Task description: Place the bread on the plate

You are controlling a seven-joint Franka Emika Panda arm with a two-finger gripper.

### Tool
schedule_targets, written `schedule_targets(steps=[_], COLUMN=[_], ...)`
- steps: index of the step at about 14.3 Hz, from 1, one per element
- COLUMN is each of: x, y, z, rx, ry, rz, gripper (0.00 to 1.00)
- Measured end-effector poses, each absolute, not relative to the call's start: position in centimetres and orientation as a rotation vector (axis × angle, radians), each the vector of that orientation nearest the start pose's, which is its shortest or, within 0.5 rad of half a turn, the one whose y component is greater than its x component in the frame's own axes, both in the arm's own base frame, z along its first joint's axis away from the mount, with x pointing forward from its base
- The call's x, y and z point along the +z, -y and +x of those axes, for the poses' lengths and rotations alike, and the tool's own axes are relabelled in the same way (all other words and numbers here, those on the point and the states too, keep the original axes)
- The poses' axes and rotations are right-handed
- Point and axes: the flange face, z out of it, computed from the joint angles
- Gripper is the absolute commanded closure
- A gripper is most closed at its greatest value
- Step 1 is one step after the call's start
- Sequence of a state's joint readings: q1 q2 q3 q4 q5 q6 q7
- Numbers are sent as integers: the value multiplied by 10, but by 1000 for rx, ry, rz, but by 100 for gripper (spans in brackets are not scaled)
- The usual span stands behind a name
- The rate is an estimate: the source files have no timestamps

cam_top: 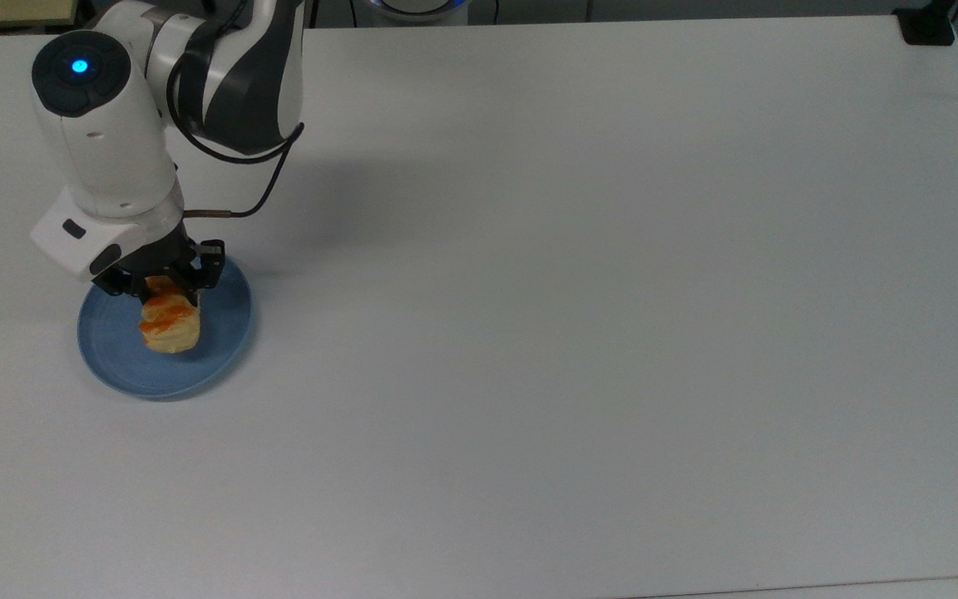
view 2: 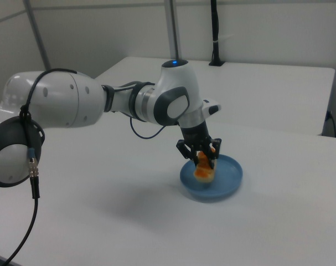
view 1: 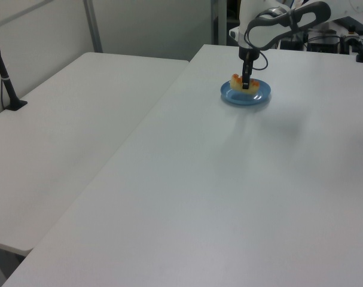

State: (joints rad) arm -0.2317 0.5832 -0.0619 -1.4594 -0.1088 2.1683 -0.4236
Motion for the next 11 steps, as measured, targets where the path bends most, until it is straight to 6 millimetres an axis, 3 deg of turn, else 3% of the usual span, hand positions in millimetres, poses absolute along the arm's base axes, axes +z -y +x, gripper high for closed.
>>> schedule_targets(steps=[3, 4, 8, 11], x=[342, 338, 335, 349], y=[208, 208, 211, 211], z=[694, 695, 694, 699], rx=[-107, -99, -98, -148], ry=[325, 326, 305, 242], rz=[-3284, -3283, -3284, -3295], gripper=[20, 0, 0, 0])
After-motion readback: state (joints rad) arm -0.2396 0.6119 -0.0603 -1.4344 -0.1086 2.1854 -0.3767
